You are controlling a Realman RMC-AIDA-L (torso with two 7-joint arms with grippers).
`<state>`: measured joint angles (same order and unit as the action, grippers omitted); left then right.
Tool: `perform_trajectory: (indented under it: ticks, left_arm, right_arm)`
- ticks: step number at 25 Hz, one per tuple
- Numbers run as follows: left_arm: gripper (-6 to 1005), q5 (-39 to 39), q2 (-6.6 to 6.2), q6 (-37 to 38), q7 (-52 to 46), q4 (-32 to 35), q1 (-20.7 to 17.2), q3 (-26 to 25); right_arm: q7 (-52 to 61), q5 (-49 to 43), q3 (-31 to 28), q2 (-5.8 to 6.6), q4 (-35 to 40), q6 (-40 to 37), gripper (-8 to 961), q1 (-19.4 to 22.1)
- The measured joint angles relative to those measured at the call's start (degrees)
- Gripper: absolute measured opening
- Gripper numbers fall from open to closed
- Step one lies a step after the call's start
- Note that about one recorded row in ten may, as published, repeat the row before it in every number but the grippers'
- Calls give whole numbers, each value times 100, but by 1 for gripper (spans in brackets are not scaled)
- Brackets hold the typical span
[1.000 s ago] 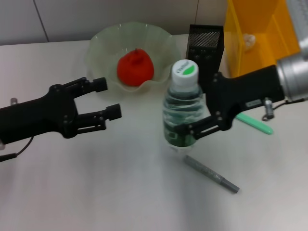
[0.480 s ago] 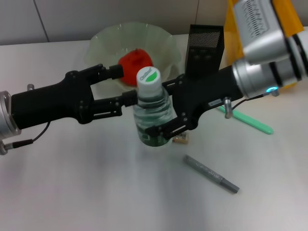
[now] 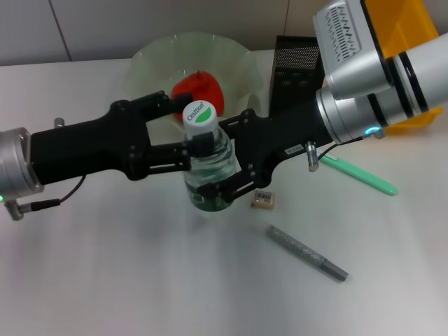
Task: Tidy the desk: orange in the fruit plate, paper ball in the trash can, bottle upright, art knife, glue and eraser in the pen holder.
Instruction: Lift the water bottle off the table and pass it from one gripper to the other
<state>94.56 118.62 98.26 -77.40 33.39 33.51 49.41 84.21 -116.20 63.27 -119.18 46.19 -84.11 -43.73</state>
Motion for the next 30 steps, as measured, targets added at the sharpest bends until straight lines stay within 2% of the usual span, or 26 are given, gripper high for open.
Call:
perform_trajectory:
  ticks: [12,30]
  left_arm:
    - [727,-1,20,-277,313,-137,50,96]
    - [719,-56,3,-368,532,-116,-19,114]
  right_arm:
    - [-95,97,6,-9,-307,63,768,-238]
    - [-91,160,89,-18,-365,65,767,-246]
